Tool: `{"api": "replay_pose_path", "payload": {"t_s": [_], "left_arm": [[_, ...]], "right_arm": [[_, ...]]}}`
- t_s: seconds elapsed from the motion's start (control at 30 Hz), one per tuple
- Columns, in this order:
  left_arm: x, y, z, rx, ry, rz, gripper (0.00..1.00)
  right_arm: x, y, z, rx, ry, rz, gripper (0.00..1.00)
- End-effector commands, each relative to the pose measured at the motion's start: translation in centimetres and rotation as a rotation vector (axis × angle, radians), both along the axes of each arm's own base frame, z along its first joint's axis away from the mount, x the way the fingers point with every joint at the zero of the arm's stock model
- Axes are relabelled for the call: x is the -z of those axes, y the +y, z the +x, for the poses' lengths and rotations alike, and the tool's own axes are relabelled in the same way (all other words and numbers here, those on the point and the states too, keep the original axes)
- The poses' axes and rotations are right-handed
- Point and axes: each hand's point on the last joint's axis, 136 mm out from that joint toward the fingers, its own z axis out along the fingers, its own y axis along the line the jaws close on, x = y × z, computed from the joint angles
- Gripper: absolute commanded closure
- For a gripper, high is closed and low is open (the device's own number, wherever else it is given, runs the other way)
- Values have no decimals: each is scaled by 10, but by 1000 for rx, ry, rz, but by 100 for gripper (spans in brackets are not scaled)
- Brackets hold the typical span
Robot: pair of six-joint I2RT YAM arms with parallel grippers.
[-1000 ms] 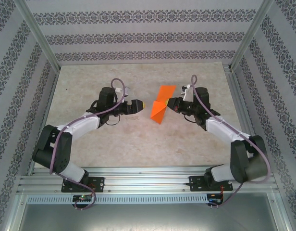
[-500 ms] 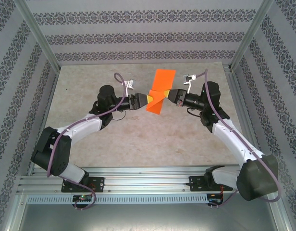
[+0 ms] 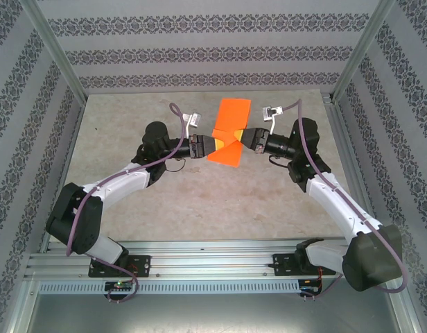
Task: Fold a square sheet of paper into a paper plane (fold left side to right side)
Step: Turn over the paper at the center of the table.
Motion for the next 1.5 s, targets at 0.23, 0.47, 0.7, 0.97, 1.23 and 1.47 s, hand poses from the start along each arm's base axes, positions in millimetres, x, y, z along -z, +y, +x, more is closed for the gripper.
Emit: {"api": "replay_pose_path", "payload": {"t_s": [0.23, 0.47, 0.7, 0.97, 1.23, 1.47], "left_arm": [[23, 2, 6, -69, -36, 173, 97], [113, 55, 20, -410, -141, 1015, 100], [137, 86, 19, -583, -292, 1549, 100], [131, 42, 15, -564, -597, 1708, 100], [134, 28, 13, -533, -690, 1701, 100], [138, 24, 12, -513, -723, 1718, 100]], "right_arm": [[7, -16, 1, 63, -23, -68, 78], [72, -113, 24, 549, 176, -519, 55], [102, -111, 22, 548, 347, -393, 52], [96, -77, 34, 467, 576, -90, 48], [98, -61, 48, 494, 726, -52, 41], [117, -33, 46, 504, 847, -128, 37]]}}
